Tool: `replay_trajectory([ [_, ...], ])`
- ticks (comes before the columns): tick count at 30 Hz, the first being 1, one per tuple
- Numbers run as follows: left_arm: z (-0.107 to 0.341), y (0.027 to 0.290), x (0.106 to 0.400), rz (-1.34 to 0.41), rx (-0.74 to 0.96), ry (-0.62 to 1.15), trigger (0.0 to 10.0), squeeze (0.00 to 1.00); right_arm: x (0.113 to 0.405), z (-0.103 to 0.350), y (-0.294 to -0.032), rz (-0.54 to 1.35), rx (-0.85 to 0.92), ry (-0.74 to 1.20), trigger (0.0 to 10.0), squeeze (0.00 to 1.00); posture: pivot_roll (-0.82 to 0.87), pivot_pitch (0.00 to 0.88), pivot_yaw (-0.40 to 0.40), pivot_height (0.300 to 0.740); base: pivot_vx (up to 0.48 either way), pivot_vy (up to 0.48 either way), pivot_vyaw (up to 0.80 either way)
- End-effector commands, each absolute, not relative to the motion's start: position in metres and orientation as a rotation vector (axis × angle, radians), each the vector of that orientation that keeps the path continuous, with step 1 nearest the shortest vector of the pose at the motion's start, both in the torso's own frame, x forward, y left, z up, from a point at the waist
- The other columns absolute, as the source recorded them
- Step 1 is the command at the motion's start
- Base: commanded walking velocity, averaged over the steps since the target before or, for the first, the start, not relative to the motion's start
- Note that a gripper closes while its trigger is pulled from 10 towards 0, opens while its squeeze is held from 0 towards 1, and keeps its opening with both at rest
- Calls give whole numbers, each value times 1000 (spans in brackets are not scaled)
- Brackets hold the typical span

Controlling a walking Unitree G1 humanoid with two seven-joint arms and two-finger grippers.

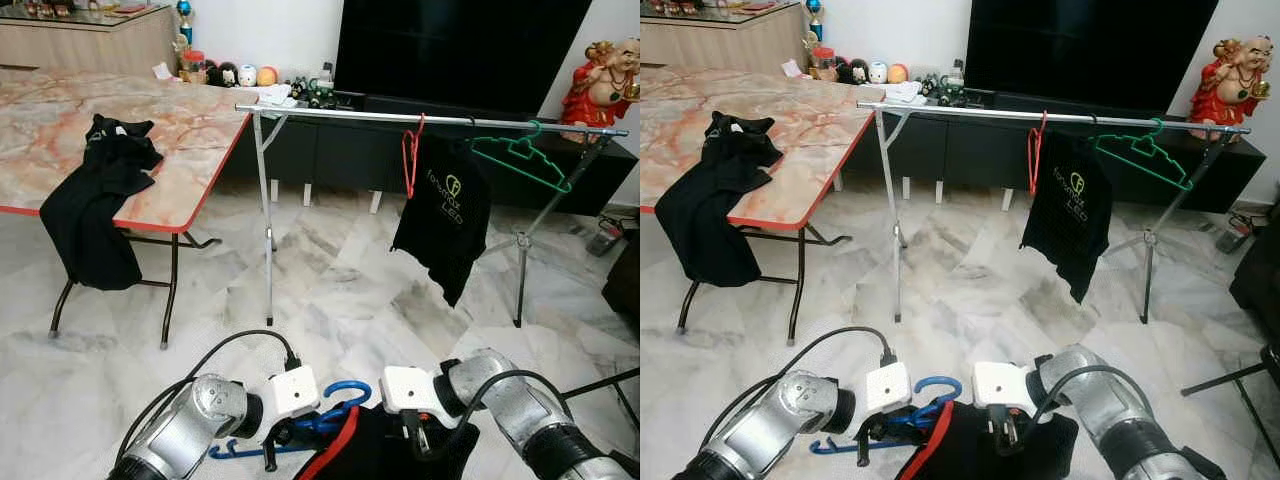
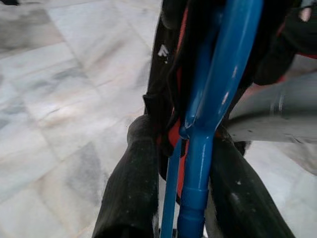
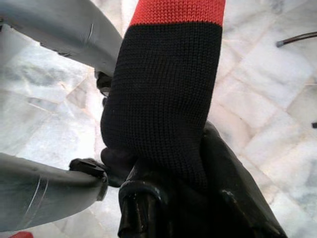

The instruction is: Hang hanger

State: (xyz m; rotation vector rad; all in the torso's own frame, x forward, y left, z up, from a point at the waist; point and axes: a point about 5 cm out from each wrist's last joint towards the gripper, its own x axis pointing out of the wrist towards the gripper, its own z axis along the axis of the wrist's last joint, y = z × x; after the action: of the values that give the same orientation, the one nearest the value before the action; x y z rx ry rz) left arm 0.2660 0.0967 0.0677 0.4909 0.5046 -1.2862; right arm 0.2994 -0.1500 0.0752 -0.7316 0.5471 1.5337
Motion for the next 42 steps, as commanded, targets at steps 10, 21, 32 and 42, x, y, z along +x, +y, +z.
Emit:
replay_trajectory([
  [10,78,93,269,-1322,498,469,0,0,294,82,-146,1582,-640,476,10000,0,71,0,-92,740,0,0,0],
  [21,78,94,268,-1339,501,482,0,0,284,87,-145,1692,-522,467,10000,20,70,0,-88,740,0,0,0],
  [32,69,95,266,-1354,576,527,0,0,278,89,-147,1754,-497,449,10000,0,71,0,-88,740,0,0,0],
  [42,65,99,266,-1361,630,563,0,0,263,90,-152,1857,-484,485,10000,0,70,0,-88,740,0,0,0],
])
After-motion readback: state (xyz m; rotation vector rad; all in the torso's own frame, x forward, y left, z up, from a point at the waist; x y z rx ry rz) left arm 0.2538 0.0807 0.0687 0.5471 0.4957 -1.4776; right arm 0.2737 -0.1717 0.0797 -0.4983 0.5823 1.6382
